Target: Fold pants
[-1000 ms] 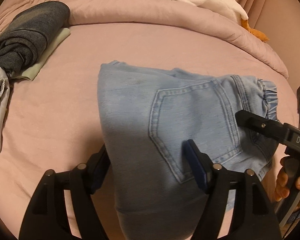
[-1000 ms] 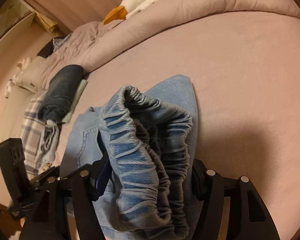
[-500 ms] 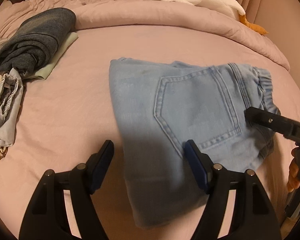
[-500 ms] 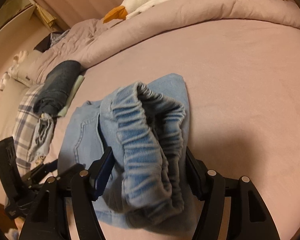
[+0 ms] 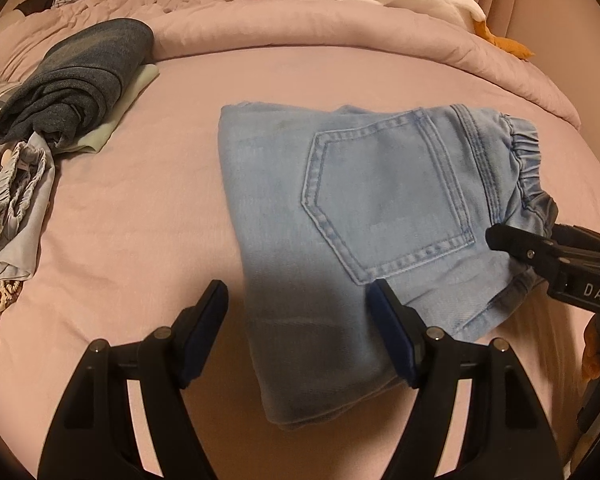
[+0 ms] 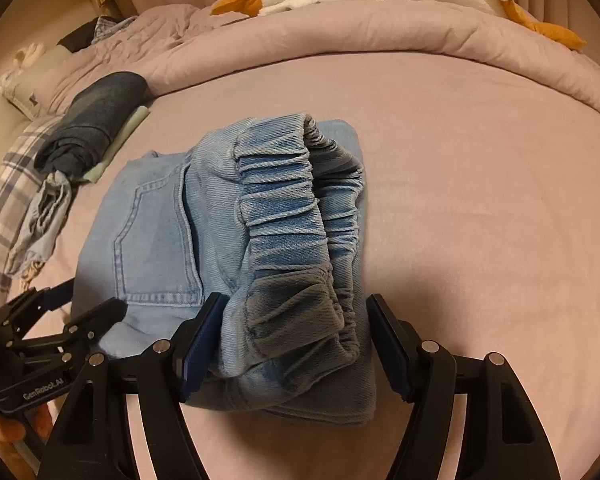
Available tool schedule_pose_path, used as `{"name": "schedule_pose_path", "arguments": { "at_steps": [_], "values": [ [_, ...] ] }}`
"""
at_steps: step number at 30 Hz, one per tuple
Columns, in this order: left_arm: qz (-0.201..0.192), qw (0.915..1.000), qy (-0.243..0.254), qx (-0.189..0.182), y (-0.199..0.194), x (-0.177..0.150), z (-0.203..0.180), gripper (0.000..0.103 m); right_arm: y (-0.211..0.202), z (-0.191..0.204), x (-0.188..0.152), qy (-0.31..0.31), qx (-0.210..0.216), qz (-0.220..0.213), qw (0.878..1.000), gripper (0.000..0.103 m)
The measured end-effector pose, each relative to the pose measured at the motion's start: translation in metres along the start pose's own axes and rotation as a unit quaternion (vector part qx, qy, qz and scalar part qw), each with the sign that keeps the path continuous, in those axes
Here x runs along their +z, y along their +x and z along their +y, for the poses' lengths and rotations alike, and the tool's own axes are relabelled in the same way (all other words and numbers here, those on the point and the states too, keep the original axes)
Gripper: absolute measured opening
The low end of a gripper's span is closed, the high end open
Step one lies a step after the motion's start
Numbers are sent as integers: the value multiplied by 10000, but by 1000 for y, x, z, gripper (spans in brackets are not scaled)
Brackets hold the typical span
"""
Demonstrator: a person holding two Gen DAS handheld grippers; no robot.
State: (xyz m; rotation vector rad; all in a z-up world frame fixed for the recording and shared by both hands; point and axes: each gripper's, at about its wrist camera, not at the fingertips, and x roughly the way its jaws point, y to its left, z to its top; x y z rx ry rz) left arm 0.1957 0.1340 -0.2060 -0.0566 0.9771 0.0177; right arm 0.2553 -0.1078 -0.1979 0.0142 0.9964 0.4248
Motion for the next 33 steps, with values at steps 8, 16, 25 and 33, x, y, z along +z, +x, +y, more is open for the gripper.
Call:
{"name": "schedule_pose_path", "arguments": {
  "at_steps": [8, 16, 25, 33],
  "values": [
    [28, 9999, -103, 47, -2, -1, -2, 72, 1, 4, -3, -18, -72, -5, 10000, 71],
    [4, 9998, -156, 152, -10, -6, -6, 71, -5, 9, -10, 27, -187, -39, 9998, 71],
    [-491, 9987, 123, -15, -81, -20, -30, 73, -53, 22, -20, -242, -256, -209, 9992, 71],
    [-724, 9972, 167, 34, -123, -29, -41, 96, -108, 29, -32, -463, -185, -538, 9973, 71]
  ]
}}
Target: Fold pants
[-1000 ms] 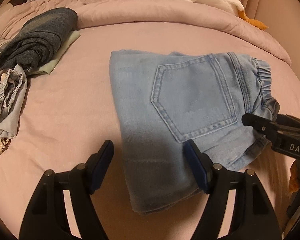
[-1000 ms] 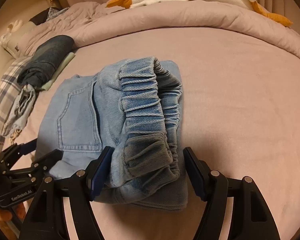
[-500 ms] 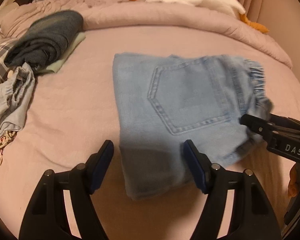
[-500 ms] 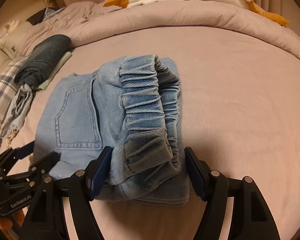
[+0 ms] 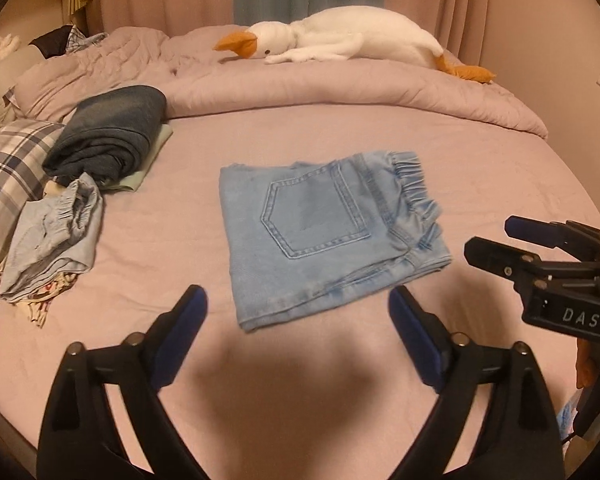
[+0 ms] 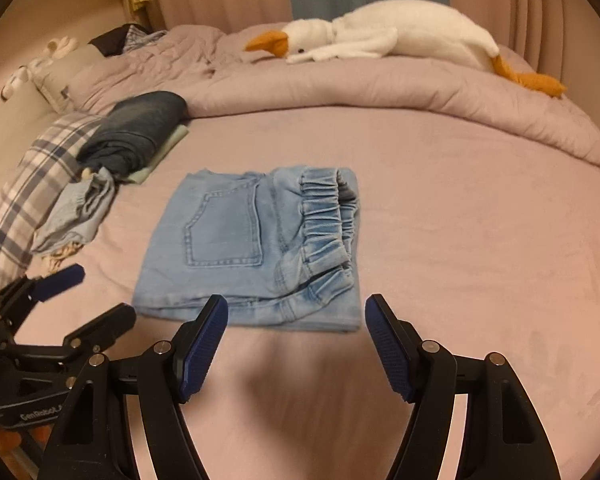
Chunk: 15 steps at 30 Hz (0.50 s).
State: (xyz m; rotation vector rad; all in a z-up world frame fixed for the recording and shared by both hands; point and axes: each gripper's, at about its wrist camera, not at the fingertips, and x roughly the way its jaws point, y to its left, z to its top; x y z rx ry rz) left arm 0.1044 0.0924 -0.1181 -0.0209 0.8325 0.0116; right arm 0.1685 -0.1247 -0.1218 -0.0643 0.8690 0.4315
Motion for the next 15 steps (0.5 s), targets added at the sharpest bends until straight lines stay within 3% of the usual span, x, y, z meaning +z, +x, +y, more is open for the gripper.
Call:
{"name": "schedule_pose_path", "arguments": {
  "at_steps": [4, 7, 15],
  "values": [
    [-68, 9999, -56, -83, -19, 1, -1, 102, -20, 5, -4, -140, -10, -81, 9999, 76],
    [-135, 9999, -14, -61, -35, 0, -5, 102, -36, 6, -7, -173, 44, -158, 9997, 99],
    [-215, 9997, -47, 121, -62, -1, -6, 102, -68, 5, -9, -231, 103, -352, 9991, 102]
  ]
}}
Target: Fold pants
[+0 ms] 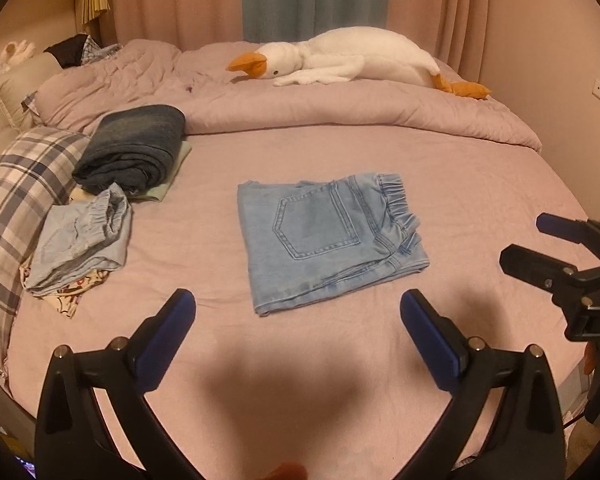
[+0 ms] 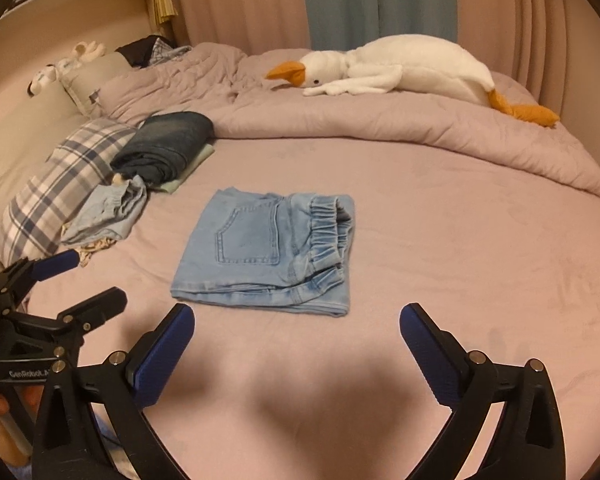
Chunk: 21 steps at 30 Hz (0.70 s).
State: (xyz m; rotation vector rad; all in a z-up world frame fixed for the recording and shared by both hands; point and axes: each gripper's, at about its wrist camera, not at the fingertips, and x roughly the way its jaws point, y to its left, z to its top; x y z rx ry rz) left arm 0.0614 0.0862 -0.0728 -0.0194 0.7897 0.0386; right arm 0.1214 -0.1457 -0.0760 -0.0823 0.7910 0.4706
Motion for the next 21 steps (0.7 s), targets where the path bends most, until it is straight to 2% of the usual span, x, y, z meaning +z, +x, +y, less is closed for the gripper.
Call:
{"name": "schedule_pose_path", "arguments": {
  "at_steps": [14, 21],
  "values": [
    [-125, 9997, -23, 186, -23, 0, -1, 102, -33, 18, 6, -222, 120, -375, 9990, 102],
    [-54, 9997, -30, 228, -18, -2, -1, 102, -19, 19, 3, -148, 107, -181, 9997, 102]
  ]
}}
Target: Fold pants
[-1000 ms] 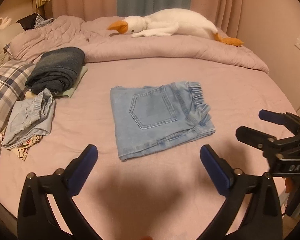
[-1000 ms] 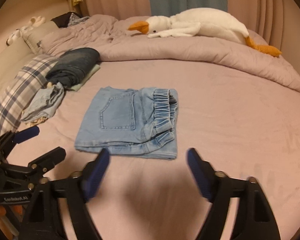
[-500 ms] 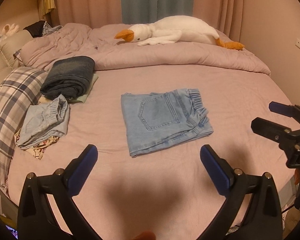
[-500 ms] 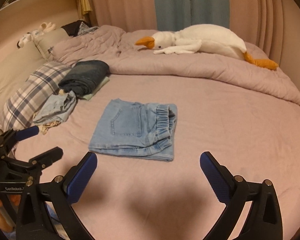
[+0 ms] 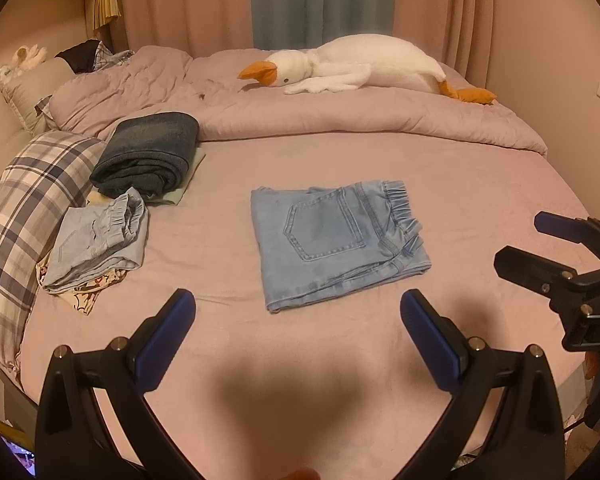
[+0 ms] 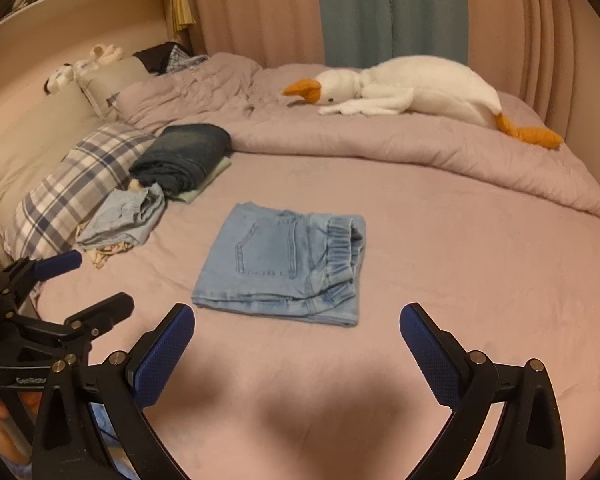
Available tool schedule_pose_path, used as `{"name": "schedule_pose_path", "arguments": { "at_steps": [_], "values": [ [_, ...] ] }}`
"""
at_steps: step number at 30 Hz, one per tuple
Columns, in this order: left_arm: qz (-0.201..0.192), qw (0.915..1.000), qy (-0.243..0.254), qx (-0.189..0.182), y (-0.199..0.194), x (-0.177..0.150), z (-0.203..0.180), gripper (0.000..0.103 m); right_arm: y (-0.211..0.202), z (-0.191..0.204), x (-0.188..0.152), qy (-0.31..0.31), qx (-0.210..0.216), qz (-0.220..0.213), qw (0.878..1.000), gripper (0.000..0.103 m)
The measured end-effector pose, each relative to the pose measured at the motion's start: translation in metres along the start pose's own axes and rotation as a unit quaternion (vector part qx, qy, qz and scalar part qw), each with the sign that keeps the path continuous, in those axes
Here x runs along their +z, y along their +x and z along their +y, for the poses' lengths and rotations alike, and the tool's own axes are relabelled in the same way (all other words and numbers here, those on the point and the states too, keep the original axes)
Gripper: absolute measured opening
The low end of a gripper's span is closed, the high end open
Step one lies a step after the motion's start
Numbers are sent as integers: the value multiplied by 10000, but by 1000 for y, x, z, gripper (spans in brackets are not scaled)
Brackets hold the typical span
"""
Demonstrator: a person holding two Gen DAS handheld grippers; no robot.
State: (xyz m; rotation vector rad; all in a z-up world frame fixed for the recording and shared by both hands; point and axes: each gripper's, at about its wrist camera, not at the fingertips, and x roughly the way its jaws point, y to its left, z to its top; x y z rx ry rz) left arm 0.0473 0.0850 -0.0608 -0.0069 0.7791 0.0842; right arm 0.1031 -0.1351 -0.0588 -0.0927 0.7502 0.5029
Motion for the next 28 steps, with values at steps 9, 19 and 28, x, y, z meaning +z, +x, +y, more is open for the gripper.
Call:
{"name": "schedule_pose_path", "arguments": {
  "at_steps": [9, 19, 28],
  "values": [
    [72, 10000, -4, -25, 4, 0, 1, 102, 1, 8, 0, -32, 32, 30, 10000, 102],
    [205, 9998, -32, -40, 13, -4, -2, 102, 10, 12, -3, -51, 12, 161, 9999, 102],
    [218, 9997, -75, -94, 14, -3, 1, 102, 12, 15, -1, -91, 15, 150, 9998, 102]
  ]
}}
